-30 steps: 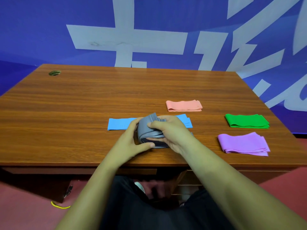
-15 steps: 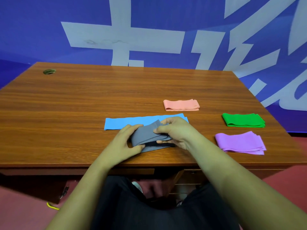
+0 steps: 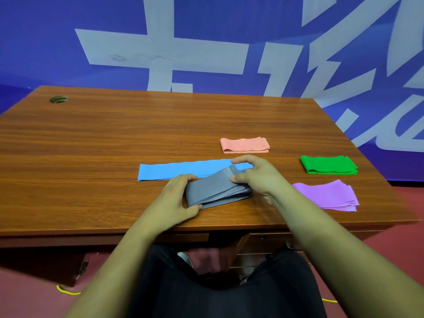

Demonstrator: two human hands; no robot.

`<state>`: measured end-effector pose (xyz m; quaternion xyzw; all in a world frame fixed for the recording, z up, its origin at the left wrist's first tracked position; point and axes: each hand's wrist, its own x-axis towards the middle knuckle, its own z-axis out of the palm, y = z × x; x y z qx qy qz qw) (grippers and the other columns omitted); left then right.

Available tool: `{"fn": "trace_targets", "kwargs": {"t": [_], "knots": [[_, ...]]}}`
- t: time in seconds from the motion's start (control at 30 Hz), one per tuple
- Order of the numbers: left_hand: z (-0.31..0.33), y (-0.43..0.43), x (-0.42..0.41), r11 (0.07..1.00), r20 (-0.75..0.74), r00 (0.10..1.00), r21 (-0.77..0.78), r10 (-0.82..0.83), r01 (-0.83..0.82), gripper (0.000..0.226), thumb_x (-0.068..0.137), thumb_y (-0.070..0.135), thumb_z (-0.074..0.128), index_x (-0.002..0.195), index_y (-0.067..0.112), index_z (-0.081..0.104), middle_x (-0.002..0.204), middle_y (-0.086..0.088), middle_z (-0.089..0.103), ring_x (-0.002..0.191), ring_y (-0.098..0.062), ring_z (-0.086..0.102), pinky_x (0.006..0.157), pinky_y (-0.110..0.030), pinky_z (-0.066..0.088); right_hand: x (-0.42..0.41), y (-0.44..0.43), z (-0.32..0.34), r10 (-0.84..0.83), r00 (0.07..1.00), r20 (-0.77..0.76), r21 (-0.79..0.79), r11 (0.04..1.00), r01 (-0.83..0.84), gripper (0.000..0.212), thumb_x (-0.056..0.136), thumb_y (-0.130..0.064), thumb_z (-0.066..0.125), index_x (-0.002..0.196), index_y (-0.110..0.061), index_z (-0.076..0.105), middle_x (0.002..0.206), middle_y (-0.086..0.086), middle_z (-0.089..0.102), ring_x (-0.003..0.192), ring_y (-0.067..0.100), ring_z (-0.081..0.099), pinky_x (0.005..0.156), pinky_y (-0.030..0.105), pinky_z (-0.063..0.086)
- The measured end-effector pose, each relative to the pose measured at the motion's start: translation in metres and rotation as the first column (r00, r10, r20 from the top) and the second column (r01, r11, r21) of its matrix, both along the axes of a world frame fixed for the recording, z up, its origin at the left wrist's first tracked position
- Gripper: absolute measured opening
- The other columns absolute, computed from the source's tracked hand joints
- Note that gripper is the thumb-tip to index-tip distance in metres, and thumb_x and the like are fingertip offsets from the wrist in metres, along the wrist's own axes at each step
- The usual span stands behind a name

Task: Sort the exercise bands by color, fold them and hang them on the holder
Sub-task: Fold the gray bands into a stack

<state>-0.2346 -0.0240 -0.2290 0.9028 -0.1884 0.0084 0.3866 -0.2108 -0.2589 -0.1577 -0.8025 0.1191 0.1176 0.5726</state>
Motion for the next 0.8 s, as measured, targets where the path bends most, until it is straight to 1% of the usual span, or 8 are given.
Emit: {"fn": "trace_targets", "kwargs": {"t": [0.07,0.17,0.27,0.33,0.43,0.53,0.63,0.8], "knots": [[0.001,-0.001,0.001,1.000,0.026,1.000,0.012,-0.013,0.013,0.063,0.076,0.027,0.077,0.130,0.025,0.045,0.124,0.014,0.047,0.118,-0.004,0.044,0.103,-0.022,0.035,0.000,-0.001,-0.001,0.037,0.998,0.041,-0.053,0.998,-0.034,0.042,0.078,-0.001,0.076,0.109,-0.030,0.069,0.093,0.007,0.062,0.081,0.024,0.064,0.080,0.036,0.054],[0.000,-0.002,0.001,1.000,-0.005,1.000,-0.009,0.004,-0.004,0.067,0.076,0.030,0.079,0.133,0.026,0.044,0.126,0.014,0.047,0.120,-0.003,0.044,0.102,-0.019,0.033,0.002,-0.002,-0.002,0.070,0.996,0.060,-0.138,0.989,-0.062,0.038,0.080,-0.003,0.074,0.106,-0.030,0.070,0.104,0.004,0.059,0.090,0.026,0.065,0.081,0.035,0.055],[-0.004,-0.001,0.002,0.997,-0.031,0.999,-0.060,0.040,-0.042,0.068,0.076,0.031,0.078,0.134,0.028,0.043,0.127,0.013,0.050,0.121,-0.002,0.046,0.104,-0.022,0.036,0.004,-0.006,-0.003,0.083,0.995,0.051,-0.206,0.976,-0.071,0.033,0.079,-0.007,0.076,0.105,-0.025,0.067,0.093,0.005,0.060,0.081,0.023,0.063,0.076,0.034,0.053],[-0.005,-0.002,0.002,0.996,0.014,0.999,-0.077,0.048,-0.046,0.060,0.078,0.031,0.076,0.131,0.028,0.046,0.125,0.014,0.051,0.119,-0.001,0.047,0.103,-0.021,0.037,0.002,-0.007,-0.005,0.106,0.992,0.074,-0.258,0.962,-0.084,0.032,0.079,-0.009,0.076,0.106,-0.021,0.066,0.088,-0.001,0.057,0.074,0.014,0.058,0.069,0.027,0.048],[-0.002,-0.004,0.002,1.000,0.111,0.994,-0.030,0.009,-0.006,0.045,0.080,0.038,0.067,0.122,0.029,0.052,0.114,0.015,0.052,0.112,0.000,0.047,0.100,-0.020,0.036,-0.001,-0.006,-0.014,0.159,0.976,0.149,-0.419,0.904,-0.083,0.035,0.080,-0.016,0.076,0.111,-0.025,0.064,0.098,-0.002,0.054,0.076,0.008,0.051,0.060,0.017,0.037],[-0.001,-0.003,0.004,1.000,0.126,0.992,-0.016,-0.015,0.017,0.046,0.079,0.042,0.063,0.122,0.030,0.053,0.110,0.015,0.052,0.110,-0.003,0.048,0.099,-0.021,0.036,-0.005,-0.005,-0.023,0.193,0.959,0.208,-0.494,0.867,-0.067,0.042,0.083,-0.019,0.073,0.123,-0.023,0.062,0.104,-0.006,0.052,0.092,0.010,0.051,0.071,0.020,0.036],[0.000,0.001,0.003,0.997,0.083,0.994,0.009,-0.075,0.075,0.049,0.081,0.037,0.072,0.125,0.038,0.050,0.115,0.014,0.052,0.115,-0.004,0.046,0.101,-0.019,0.034,-0.011,-0.002,-0.028,0.246,0.937,0.248,-0.551,0.832,-0.073,0.048,0.087,-0.017,0.067,0.133,-0.025,0.055,0.114,-0.003,0.057,0.112,0.016,0.052,0.086,0.020,0.034],[0.005,0.007,0.004,0.995,0.078,0.994,-0.051,-0.078,0.082,0.036,0.080,0.024,0.078,0.111,0.033,0.063,0.108,0.009,0.053,0.107,-0.011,0.053,0.095,-0.015,0.038,-0.013,-0.003,-0.037,0.278,0.919,0.280,-0.609,0.792,-0.054,0.036,0.088,-0.019,0.064,0.123,-0.023,0.059,0.117,-0.001,0.061,0.104,0.015,0.055,0.081,0.021,0.036]]}}
